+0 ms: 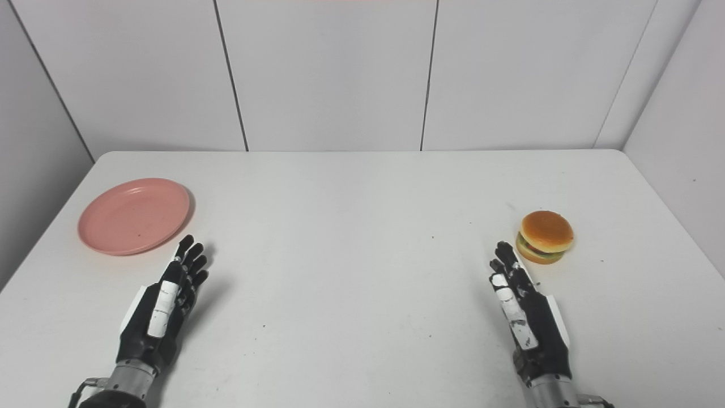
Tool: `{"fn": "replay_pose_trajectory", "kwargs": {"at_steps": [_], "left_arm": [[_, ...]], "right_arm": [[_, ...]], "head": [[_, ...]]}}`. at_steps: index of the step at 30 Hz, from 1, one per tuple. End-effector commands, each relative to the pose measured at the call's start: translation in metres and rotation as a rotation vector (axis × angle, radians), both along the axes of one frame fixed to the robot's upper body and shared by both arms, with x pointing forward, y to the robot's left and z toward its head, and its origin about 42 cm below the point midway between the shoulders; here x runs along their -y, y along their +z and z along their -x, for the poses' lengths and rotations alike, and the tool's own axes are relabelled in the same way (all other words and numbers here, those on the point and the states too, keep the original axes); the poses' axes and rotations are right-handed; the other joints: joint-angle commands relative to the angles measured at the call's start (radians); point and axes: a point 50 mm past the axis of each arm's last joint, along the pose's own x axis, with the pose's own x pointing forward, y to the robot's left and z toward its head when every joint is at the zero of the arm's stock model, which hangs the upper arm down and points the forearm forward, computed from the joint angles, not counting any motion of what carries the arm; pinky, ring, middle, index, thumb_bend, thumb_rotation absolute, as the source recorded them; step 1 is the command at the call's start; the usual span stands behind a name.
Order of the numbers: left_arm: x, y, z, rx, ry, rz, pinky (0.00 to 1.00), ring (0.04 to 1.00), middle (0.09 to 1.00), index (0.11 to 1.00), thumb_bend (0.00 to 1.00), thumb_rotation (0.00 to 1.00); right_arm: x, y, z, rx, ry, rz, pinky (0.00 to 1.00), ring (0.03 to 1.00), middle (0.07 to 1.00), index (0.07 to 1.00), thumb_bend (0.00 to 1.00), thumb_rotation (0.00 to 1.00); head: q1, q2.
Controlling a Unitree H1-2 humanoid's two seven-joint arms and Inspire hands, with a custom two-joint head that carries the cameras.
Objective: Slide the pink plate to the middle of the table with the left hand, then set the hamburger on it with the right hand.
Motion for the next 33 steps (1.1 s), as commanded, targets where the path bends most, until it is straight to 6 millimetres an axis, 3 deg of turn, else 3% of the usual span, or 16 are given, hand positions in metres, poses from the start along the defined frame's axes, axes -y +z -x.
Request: {"fn": "replay_pose_trajectory", "kwargs": {"at_steps": [1,33], "left_arm": [[0.0018,0.0166,-0.0103,0.083,-0.018,-0.012,1.0,1.0,1.0,1.0,0.93,0.88],[0.0008,0.0144,-0.0116,0.081,-0.023,-0.01,1.0,1.0,1.0,1.0,0.93,0.88]], "right_arm": [[-0.0002,0.0083,-0.0051,0.044,0.011,0.01,0.97,0.955,0.962,0.936,0.87,0.77],[-0.0009,0.0068,-0.0056,0.041,0.014,0.016,0.95,0.951,0.959,0.938,0.87,0.78]], "head": [[0.001,-0.001],[-0.005,-0.001]]}}
